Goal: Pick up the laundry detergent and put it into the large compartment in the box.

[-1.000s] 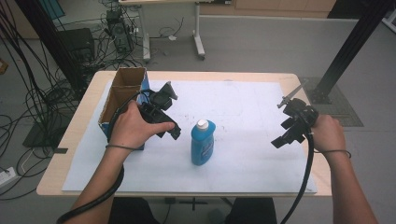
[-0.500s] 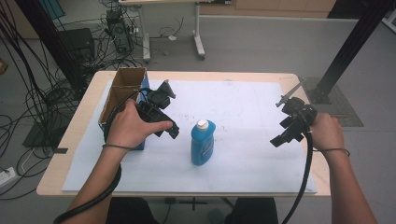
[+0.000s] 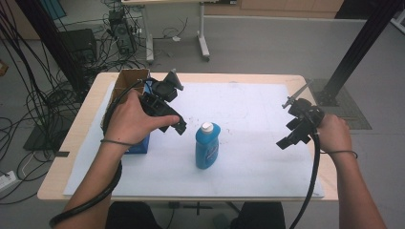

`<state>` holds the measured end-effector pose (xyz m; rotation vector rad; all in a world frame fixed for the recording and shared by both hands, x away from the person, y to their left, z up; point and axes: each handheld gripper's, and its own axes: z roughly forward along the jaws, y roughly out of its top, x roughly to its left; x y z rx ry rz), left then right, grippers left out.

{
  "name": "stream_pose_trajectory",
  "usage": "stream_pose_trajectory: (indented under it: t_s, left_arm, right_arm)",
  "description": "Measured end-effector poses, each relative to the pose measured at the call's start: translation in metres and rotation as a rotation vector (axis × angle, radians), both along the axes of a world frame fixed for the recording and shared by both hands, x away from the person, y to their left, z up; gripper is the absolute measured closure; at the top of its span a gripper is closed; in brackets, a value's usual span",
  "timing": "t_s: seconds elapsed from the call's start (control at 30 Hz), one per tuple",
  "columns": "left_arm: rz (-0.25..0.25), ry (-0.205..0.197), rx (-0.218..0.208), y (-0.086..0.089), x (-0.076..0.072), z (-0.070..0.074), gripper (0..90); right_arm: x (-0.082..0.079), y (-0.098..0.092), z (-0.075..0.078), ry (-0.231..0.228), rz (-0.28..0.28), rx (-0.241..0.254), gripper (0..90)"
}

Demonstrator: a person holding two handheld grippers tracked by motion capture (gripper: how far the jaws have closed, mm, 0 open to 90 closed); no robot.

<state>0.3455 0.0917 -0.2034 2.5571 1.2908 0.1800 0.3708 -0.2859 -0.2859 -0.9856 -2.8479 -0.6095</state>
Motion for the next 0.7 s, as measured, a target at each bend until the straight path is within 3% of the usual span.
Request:
stream_pose_trajectory:
  t_s: [0.3,0.7]
  left_arm:
    - [-0.040,-0.041,0.007,-0.017,-0.005,0.033,9.9]
    - [-0.077,-0.046,-0.011,-0.027,-0.008,0.050,9.7]
  right_arm:
    - [0.000,-0.003,0.001,-0.002,-0.002,0.002,3.3]
    - [-0.001,-0.004,0.002,-0.009,-0.003,0.000,3.3]
